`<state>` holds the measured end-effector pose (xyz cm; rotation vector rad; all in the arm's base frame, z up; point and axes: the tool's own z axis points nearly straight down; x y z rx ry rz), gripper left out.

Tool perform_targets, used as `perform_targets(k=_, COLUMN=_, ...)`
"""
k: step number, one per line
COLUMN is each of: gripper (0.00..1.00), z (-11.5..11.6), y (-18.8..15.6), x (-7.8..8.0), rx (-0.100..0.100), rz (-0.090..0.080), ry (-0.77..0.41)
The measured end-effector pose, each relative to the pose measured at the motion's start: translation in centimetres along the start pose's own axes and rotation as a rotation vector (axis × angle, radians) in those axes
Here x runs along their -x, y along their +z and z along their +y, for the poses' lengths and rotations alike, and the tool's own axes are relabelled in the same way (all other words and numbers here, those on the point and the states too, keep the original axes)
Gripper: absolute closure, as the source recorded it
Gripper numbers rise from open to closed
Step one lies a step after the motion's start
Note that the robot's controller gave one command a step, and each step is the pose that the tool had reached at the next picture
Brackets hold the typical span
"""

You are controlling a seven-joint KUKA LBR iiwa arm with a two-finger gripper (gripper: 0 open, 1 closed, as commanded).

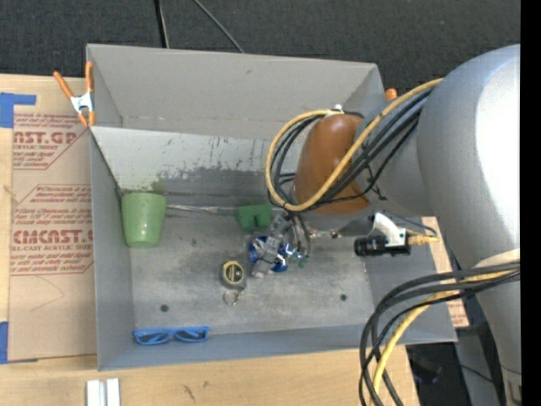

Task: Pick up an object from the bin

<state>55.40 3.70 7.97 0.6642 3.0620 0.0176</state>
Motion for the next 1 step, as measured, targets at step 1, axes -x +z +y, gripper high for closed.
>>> perform_targets(k=1, gripper=1.0, z=-0.55, y=-12.24, x=-1.51, rx=-0.008, rz=-0.001, ry=-0.019)
